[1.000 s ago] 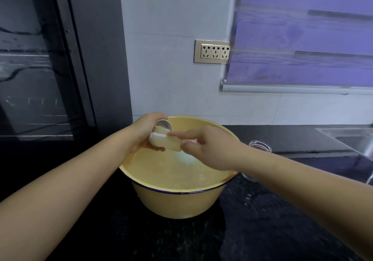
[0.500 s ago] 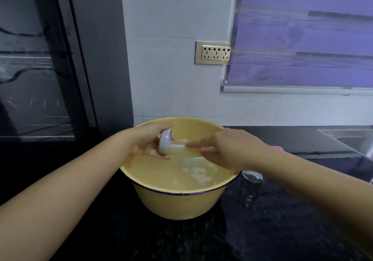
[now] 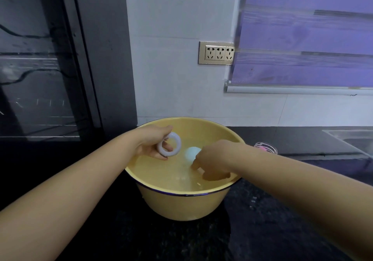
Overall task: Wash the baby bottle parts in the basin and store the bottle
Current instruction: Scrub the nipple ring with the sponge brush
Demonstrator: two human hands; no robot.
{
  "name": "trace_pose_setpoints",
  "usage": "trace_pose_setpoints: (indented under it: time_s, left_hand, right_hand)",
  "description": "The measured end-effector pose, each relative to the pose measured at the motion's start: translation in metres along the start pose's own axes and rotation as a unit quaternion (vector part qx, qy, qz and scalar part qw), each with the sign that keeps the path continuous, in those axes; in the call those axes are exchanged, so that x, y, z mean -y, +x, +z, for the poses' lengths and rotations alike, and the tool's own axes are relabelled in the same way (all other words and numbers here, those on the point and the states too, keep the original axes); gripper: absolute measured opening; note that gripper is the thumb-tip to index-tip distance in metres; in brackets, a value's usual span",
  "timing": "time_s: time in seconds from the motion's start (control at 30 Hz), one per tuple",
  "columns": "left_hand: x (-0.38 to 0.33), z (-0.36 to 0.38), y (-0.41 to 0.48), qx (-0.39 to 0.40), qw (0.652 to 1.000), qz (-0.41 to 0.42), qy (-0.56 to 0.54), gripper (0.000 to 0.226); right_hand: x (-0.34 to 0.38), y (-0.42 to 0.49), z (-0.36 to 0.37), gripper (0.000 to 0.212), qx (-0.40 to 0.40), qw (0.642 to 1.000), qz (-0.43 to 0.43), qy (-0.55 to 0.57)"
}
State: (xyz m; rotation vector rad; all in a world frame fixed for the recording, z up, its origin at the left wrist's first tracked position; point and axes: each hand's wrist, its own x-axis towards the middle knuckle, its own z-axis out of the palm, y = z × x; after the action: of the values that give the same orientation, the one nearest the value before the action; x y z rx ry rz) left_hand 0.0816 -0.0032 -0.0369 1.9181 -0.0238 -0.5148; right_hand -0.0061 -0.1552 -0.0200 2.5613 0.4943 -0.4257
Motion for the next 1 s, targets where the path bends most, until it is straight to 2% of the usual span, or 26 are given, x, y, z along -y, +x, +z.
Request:
trace_pose_setpoints:
  time_s: [0.17, 0.27, 0.4, 0.53, 0.63, 0.7, 0.77, 0.87, 1.0]
  left_hand:
    - [0.000, 0.000, -0.001, -0.017, 1.000, 0.011, 0.011, 0.029]
    - [0.001, -0.003, 0.002, -0.026, 0.997, 0.041, 0.065, 0.020]
    - [0.004, -0.009, 0.007, -0.066, 0.993, 0.075, 0.057, 0.016]
    - [0.004, -0.008, 0.006, -0.069, 0.991, 0.115, 0.017, 0.016]
    - [0.002, -0.006, 0.002, -0.043, 0.992, 0.111, -0.036, 0.018]
    - [0.000, -0.003, 0.000, -0.012, 0.990, 0.108, -0.087, 0.019]
    - [-0.001, -0.001, -0.003, 0.021, 0.986, 0.129, -0.107, 0.019]
    - [-0.001, 0.000, -0.008, 0.063, 0.977, 0.188, -0.075, 0.019]
    - [-0.002, 0.001, -0.014, 0.086, 0.970, 0.218, -0.061, 0.016]
  right_hand:
    - [0.007, 0.010, 0.006, 0.055, 0.036, 0.999, 0.006, 0.005]
    - [0.002, 0.007, 0.006, 0.070, 0.010, 0.998, 0.006, 0.059]
    - [-0.011, -0.003, 0.001, 0.075, -0.095, 0.984, 0.052, 0.142]
    - [-0.024, -0.011, 0.004, 0.068, -0.238, 0.935, 0.133, 0.226]
    - [-0.026, -0.012, 0.003, 0.071, -0.326, 0.896, 0.130, 0.272]
    - [-0.019, -0.012, 0.000, 0.071, -0.351, 0.886, 0.103, 0.286]
    - [-0.010, -0.009, 0.000, 0.070, -0.360, 0.886, 0.076, 0.283]
    - [0.000, -0.002, 0.003, 0.063, -0.360, 0.896, 0.064, 0.253]
    - [-0.004, 0.008, 0.005, 0.059, -0.383, 0.897, 0.124, 0.181]
